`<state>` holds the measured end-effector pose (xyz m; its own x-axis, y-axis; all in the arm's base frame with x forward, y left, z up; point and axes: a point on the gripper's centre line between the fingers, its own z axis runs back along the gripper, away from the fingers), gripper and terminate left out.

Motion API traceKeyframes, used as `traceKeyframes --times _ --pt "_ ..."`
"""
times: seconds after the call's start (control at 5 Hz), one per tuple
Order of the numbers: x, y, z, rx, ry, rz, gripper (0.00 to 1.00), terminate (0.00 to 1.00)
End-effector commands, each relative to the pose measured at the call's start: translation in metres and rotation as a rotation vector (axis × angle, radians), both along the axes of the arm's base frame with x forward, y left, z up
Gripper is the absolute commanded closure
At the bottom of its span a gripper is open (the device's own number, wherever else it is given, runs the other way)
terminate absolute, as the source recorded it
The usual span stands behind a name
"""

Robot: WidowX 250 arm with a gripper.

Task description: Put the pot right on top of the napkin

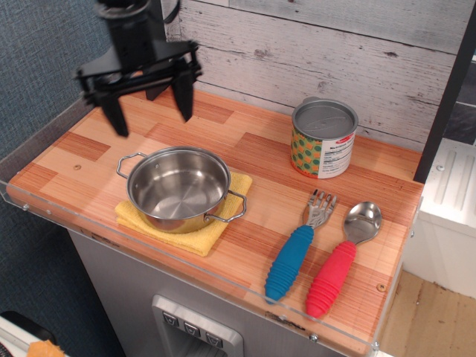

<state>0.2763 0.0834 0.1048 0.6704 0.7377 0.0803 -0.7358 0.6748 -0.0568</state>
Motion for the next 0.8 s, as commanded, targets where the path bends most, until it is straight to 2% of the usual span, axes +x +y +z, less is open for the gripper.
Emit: traceKeyframes --times 0.0,0.6 --pt "0.030 -0.010 0.028 0.057 -0.045 -0.190 0.00 0.00" --pt "0.038 -0.026 0.035 0.082 -0.064 -0.318 0.00 0.00"
